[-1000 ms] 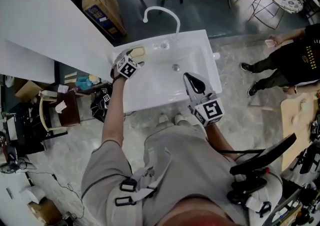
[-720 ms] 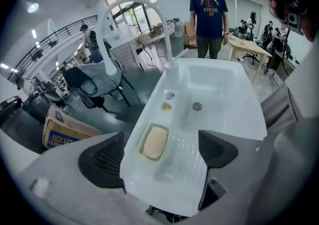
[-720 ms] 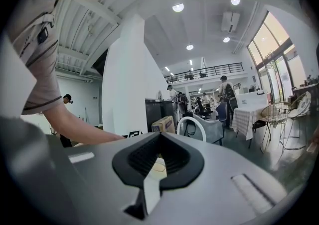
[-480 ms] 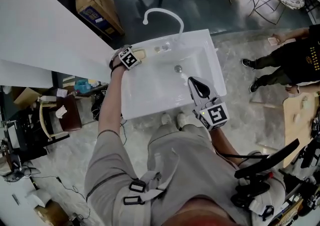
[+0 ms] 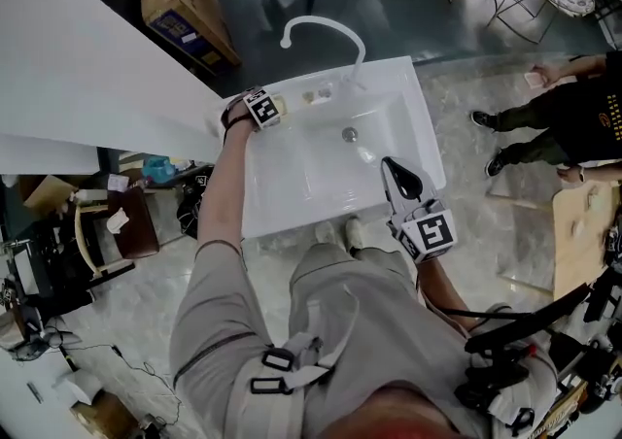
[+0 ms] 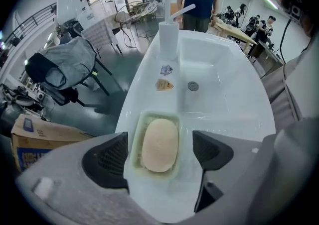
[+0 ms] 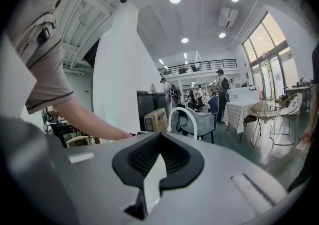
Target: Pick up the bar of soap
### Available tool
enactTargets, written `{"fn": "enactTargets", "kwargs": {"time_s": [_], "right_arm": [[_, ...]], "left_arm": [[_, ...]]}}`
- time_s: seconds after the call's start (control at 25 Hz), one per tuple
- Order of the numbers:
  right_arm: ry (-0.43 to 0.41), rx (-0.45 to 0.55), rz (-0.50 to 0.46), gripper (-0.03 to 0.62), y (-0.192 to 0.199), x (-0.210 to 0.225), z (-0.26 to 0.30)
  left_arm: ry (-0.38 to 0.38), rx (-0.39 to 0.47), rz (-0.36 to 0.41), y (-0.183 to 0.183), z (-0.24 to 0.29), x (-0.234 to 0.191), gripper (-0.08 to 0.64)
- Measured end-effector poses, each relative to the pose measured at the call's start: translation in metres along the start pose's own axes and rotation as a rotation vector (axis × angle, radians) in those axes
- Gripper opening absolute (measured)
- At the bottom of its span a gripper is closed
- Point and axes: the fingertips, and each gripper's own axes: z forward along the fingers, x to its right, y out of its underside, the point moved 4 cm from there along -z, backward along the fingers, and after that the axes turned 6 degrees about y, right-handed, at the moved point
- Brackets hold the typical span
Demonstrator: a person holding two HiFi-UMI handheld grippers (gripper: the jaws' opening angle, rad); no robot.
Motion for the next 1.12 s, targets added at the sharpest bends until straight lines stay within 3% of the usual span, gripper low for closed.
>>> {"fn": "enactTargets", "kwargs": {"time_s": [0.12,0.32,0.44,0.6,0.72,0.88,1.12], "right_arm": [[0.012,-0.003,0.003,0.003,0.005,0.004,0.005],[0.017,-0.005,0.005,0.003,0.006,0.01,0.005],[0.018,-0.011,0.006,0.003,0.003,0.011,0.009],[0.011,-0.019,0.008,0.003,0.004,0.006,0.016],[0.006,-0.02,0.006,0.003,0.004,0.005,0.02],[0.017,-0.022,0.008,0.003,0.006,0.008,0.023],[0.021,-0.03,0.01,0.003,0.007,0.01,0.026]], "left_arm": [[0.017,-0.017,-0.028,0.005,0.014,-0.003,0.327],[0.033,0.011,-0.099,0.009,0.018,-0.002,0.324],[-0.009,0.053,-0.161,0.009,0.003,-0.014,0.219],[0.029,0.1,-0.145,0.004,0.009,-0.013,0.229],[0.054,0.047,-0.111,0.006,0.011,-0.007,0.281],[0.053,-0.014,-0.068,0.013,0.019,-0.007,0.281],[0.043,0.044,-0.136,0.011,0.018,-0.013,0.285]]}}
